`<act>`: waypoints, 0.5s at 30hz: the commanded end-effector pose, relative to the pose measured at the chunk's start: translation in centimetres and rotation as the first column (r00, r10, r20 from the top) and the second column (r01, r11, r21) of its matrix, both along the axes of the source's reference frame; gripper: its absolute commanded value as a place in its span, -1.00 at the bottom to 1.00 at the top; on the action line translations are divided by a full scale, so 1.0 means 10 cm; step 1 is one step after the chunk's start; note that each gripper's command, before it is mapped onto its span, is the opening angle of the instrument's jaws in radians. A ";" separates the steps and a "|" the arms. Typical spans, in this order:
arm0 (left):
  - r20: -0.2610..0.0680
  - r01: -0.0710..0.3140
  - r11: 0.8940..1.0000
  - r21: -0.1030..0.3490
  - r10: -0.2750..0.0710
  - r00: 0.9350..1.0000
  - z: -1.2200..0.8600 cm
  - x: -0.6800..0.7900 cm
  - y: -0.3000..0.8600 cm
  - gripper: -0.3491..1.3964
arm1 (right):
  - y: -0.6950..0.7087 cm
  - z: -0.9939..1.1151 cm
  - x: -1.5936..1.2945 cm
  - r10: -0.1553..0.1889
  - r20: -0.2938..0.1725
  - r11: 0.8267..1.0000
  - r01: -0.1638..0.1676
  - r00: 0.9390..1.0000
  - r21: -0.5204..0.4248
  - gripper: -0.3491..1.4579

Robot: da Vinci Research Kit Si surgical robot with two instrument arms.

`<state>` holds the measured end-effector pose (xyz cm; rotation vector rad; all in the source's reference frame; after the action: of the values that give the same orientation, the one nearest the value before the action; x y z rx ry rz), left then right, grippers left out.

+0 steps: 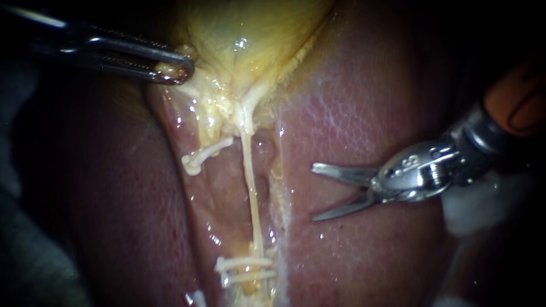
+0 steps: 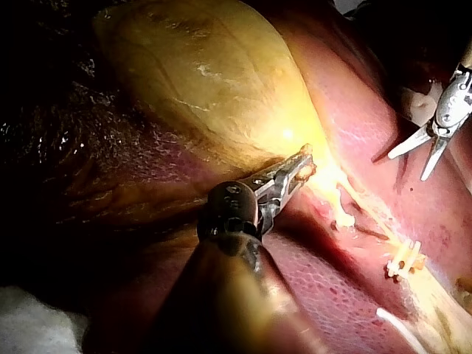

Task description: Go back from the cut left tube

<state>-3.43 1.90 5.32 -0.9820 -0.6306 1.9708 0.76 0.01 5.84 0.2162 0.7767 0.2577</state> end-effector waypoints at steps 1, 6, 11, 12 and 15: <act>-0.001 0.001 1.000 -0.001 -0.001 1.000 0.000 0.000 -0.001 -1.00 | 0.002 -0.001 -0.002 0.004 0.008 1.000 -0.004 1.000 -0.007 0.88; -0.001 0.001 1.000 -0.003 -0.001 1.000 0.006 -0.006 -0.006 -1.00 | 0.003 -0.002 -0.003 0.011 0.037 0.999 -0.010 0.999 -0.037 0.91; 0.005 -0.008 1.000 -0.002 0.008 1.000 0.024 -0.020 -0.013 -1.00 | 0.003 -0.002 -0.003 -0.017 0.017 1.000 0.018 1.000 -0.025 0.93; 0.010 -0.011 1.000 -0.001 0.011 1.000 0.030 -0.024 -0.015 -1.00 | 0.003 -0.002 -0.003 -0.017 0.017 1.000 0.018 1.000 -0.025 0.93; 0.013 -0.021 1.000 0.000 0.021 1.000 0.044 -0.035 -0.018 -1.00 | 0.004 -0.001 -0.003 -0.017 0.017 1.000 0.017 1.000 -0.025 0.95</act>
<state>-3.82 1.71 5.81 -0.9922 -0.6504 1.9854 0.73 0.05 5.82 0.1969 0.7606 0.2328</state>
